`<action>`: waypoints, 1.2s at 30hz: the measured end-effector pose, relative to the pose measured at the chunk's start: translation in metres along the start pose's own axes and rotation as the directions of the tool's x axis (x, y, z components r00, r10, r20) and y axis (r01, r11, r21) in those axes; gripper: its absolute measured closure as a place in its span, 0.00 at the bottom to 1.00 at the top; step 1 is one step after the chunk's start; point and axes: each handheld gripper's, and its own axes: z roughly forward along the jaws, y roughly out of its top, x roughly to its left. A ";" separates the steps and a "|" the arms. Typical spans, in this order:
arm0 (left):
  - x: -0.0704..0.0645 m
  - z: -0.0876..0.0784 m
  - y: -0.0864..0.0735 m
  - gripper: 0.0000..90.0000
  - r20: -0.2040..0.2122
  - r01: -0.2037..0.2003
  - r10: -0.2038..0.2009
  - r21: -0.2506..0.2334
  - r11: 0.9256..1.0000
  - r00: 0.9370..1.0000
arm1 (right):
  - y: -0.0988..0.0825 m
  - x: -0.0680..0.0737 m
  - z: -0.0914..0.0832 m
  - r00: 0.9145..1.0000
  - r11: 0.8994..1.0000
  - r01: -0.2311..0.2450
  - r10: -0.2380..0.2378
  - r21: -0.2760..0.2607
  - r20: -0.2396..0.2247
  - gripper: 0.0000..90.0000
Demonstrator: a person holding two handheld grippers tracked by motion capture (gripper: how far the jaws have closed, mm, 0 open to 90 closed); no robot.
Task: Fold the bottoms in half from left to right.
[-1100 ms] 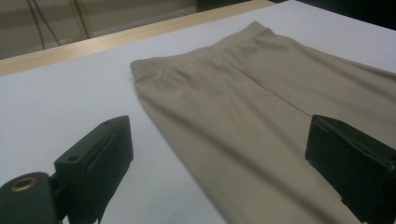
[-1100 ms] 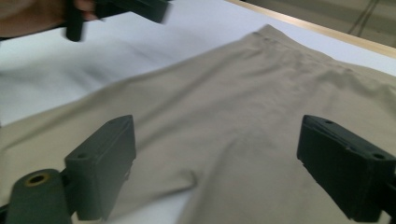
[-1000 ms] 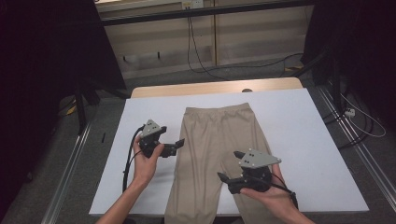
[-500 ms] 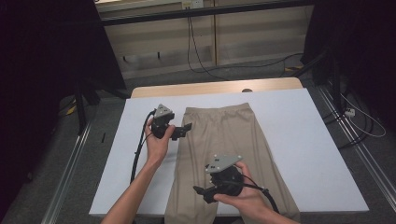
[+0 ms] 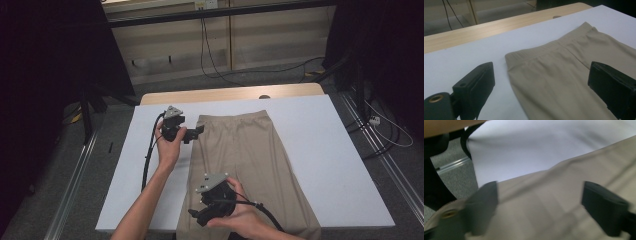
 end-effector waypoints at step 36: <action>0.007 0.005 -0.011 0.08 -0.004 0.020 -0.020 0.049 0.999 1.000 | 0.000 0.036 0.043 0.994 0.998 -0.048 0.043 0.045 0.102 0.72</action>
